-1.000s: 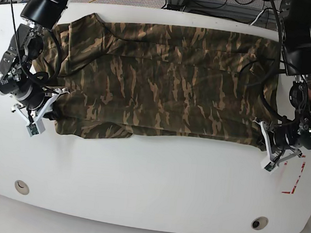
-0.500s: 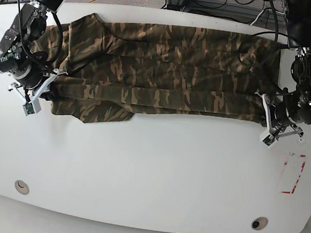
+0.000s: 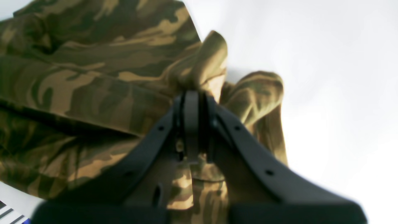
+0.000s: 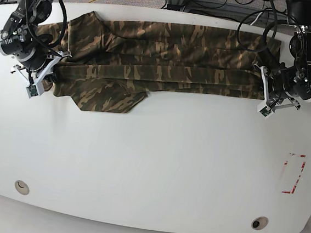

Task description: Layout the t-shirt on the table in an organized manner, then fold the t-shirt properly

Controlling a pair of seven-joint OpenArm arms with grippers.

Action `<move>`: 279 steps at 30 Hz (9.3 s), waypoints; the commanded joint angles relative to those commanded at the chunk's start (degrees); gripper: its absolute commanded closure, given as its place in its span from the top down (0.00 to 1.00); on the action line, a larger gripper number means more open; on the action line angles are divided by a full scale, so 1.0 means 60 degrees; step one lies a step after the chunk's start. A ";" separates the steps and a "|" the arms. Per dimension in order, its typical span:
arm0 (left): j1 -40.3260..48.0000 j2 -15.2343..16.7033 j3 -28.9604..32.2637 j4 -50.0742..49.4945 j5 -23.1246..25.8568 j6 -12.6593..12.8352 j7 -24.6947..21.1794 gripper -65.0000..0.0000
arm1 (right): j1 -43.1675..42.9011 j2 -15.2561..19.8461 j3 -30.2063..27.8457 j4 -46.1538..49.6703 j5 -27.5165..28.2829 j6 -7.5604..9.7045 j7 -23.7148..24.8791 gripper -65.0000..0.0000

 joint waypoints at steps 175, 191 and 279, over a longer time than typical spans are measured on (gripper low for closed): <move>-0.1099 -0.0059 0.0923 0.1582 0.0015 0.0000 0.1363 0.62 | -0.2769 0.0176 -0.4103 0.0747 0.4161 0.0000 -0.1011 0.56; -0.1084 -0.0088 0.0894 0.2095 -0.0337 0.0000 0.1421 0.62 | -0.2799 0.1729 -0.4073 0.1070 0.5289 0.0000 -0.1172 0.55; -0.1802 -0.0044 0.2960 -0.0366 0.1802 0.0000 0.0073 0.19 | 0.1055 -0.1260 -0.2066 -0.0469 0.1128 0.0000 -0.1011 0.34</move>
